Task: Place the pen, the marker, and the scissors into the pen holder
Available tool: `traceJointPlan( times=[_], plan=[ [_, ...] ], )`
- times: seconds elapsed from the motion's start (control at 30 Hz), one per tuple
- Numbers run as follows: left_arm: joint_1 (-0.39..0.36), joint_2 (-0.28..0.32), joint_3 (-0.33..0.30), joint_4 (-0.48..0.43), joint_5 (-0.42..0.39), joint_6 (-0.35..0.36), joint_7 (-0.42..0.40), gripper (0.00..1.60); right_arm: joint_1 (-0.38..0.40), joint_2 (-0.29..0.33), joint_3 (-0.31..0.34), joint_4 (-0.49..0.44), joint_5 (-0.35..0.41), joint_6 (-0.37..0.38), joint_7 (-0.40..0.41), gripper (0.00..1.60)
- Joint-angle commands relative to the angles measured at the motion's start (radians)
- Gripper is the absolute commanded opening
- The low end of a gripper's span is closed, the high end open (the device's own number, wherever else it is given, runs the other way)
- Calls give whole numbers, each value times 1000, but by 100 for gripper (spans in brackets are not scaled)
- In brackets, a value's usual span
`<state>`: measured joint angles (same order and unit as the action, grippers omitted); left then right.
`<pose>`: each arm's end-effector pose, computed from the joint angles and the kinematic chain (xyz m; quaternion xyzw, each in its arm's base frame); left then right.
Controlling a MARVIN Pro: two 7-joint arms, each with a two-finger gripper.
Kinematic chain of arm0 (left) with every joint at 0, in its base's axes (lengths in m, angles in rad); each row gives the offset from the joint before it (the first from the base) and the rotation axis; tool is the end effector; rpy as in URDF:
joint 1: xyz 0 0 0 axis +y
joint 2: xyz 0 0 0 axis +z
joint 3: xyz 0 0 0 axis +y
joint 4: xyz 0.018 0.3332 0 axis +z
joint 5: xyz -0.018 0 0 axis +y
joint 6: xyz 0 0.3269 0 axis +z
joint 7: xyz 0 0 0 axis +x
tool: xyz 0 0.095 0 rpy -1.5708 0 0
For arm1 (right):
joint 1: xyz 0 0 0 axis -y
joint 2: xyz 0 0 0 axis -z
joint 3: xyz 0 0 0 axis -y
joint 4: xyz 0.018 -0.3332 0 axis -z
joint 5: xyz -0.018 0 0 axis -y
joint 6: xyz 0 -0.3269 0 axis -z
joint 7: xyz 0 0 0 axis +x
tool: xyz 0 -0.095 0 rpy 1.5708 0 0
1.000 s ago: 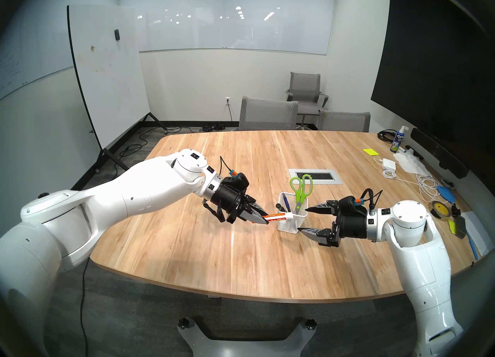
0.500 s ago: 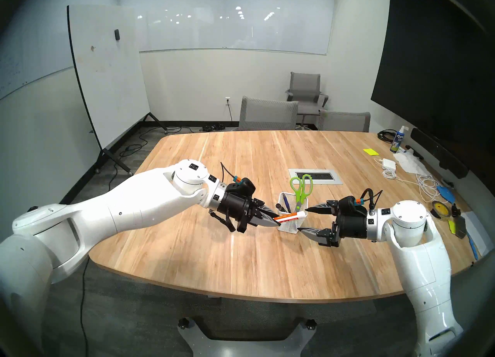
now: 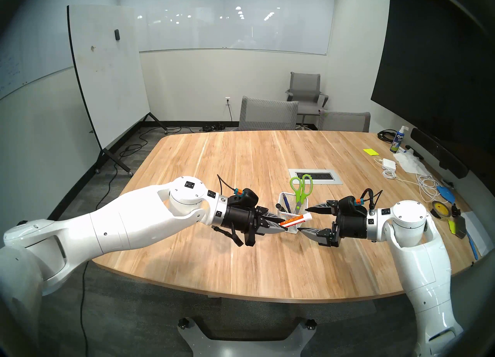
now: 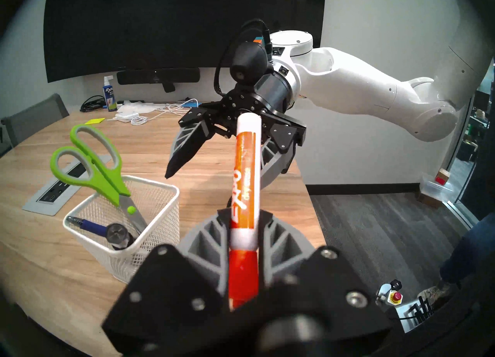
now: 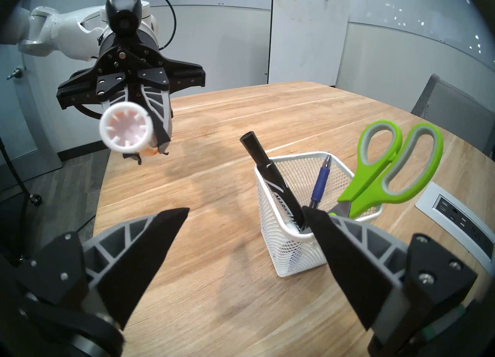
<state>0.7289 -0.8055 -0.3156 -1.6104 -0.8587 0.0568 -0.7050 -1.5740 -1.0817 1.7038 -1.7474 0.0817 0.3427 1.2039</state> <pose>0.4265 -0.0928 -0.2631 0.5866 -0.5557 0.4215 0.4115 0.3830 -0.1030 -0.2772 -0.7151 -0.4366 -0.4804 0.2593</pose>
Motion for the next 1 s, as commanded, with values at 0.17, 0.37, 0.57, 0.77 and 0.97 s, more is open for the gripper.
traceJointPlan(
  times=[0.17, 0.37, 0.57, 0.77, 0.97],
  plan=[
    [58, 101, -20, -166, 9, -8, 174, 0, 7, -3, -1, -20, -6, 1, -10, 160],
    [82, 144, -16, -251, 17, 18, 281, 0, -2, -4, -4, -35, -17, -5, -19, 160],
    [87, 126, -7, -238, 19, 20, 295, 0, -4, -7, -6, -43, -21, 0, -25, 160],
    [87, 106, -7, -210, 19, 15, 286, 0, 5, -8, -11, -56, -17, 28, -18, 160],
    [84, 90, -7, -188, 16, 9, 275, 0, 6, -10, -13, -70, -15, 51, -17, 160]
  ],
)
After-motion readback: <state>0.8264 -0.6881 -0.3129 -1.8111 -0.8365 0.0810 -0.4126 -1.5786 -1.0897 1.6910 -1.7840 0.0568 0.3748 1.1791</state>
